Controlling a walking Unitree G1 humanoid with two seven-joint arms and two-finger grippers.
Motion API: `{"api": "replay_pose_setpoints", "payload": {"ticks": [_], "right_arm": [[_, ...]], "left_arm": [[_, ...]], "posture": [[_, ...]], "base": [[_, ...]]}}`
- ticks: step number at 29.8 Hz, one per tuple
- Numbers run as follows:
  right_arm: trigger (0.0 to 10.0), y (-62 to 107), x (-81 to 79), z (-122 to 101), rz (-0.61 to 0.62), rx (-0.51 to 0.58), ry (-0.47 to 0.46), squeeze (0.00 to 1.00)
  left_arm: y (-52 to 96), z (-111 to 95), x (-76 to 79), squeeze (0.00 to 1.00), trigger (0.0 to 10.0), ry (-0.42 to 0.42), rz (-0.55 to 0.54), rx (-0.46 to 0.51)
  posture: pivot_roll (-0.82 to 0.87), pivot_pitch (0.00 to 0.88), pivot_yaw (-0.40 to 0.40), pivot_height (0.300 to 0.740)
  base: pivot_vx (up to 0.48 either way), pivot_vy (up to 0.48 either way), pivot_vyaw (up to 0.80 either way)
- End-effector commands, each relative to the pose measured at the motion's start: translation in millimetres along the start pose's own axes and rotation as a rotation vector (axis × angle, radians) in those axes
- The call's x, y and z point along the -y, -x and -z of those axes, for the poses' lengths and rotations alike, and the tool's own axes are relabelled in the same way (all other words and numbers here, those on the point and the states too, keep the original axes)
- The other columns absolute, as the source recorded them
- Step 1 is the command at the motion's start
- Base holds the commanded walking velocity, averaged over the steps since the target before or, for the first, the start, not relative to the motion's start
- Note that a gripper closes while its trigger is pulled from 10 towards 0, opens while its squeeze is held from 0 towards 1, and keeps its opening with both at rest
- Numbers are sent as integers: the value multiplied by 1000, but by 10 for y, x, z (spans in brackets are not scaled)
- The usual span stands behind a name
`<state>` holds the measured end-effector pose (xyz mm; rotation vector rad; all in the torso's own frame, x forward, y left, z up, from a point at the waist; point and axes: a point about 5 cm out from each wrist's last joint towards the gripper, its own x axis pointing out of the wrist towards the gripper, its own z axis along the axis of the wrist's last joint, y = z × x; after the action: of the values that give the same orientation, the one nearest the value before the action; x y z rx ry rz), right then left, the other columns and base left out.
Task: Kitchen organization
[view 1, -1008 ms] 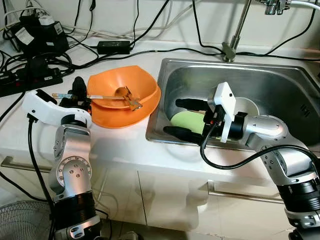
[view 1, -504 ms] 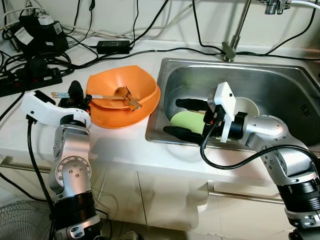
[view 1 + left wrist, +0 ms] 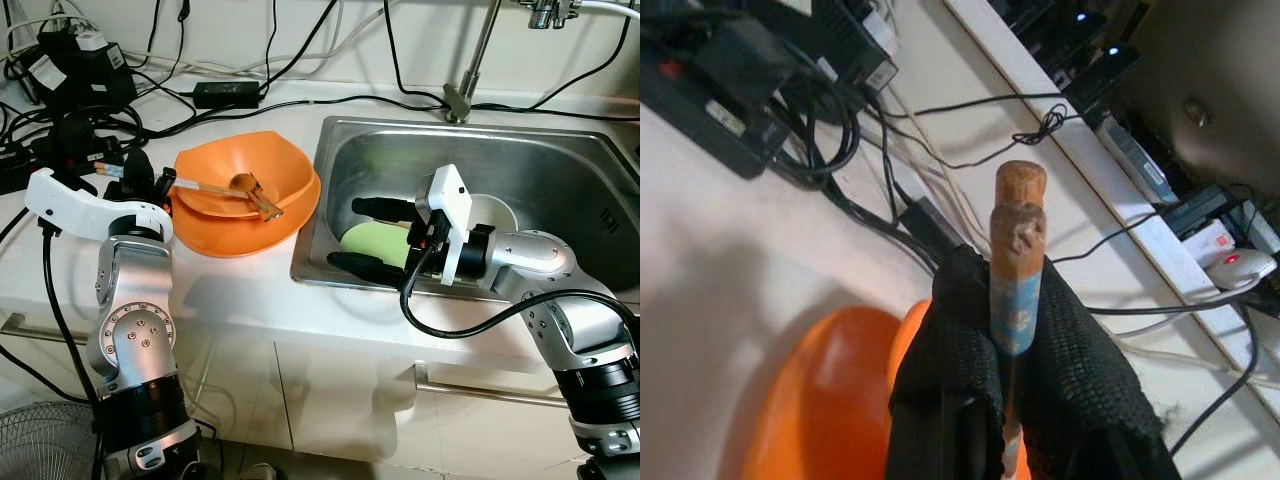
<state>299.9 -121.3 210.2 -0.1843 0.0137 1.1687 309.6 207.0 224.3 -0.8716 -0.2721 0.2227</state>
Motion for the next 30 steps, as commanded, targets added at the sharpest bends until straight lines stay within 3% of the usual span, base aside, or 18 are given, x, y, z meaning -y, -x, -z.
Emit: {"api": "replay_pose_setpoints", "payload": {"ticks": [1, 9, 14, 20, 23, 25, 28, 30], "right_arm": [[10000, 6, 35, -23, 21, 1, 23, 0], [10000, -36, 49, -23, 20, 9, 25, 0], [10000, -42, 62, -25, 23, 13, 27, 0], [10000, -31, 81, -37, 31, 20, 24, 0], [10000, -29, 102, -53, 48, 41, 9, 0], [10000, -70, 191, -104, 137, 96, -21, 0], [10000, -127, 462, -154, 401, 219, -222, 0], [10000, -132, 529, -155, 465, 291, -369, 0]], "left_arm": [[-10, -121, 91, 0, 0, -29, 6, 25], [-70, -425, 116, 0, 0, -85, 42, 83], [-120, -602, 359, 0, 0, -106, 216, 96], [-145, -697, 440, 0, 0, -121, 258, 126], [-152, -695, 458, 0, 0, -59, 272, 137], [-155, -551, 470, 0, 0, 133, 298, 97], [-132, -139, 540, 0, 0, 340, 375, -16], [-98, 134, 600, 0, 0, 406, 397, -85]], "posture": [[-11, 30, 66, 740], [6, 22, 63, 740], [1, 18, 62, 740], [1, 18, 61, 740], [2, 20, 59, 740], [-1, 19, 61, 740], [-19, 16, 57, 740], [-24, 17, 60, 740]], "base": [[0, 0, 0], [0, 0, 0], [0, 0, 0], [0, 0, 0], [0, 0, 0], [0, 0, 0], [0, 0, 0], [0, 0, 0]]}}
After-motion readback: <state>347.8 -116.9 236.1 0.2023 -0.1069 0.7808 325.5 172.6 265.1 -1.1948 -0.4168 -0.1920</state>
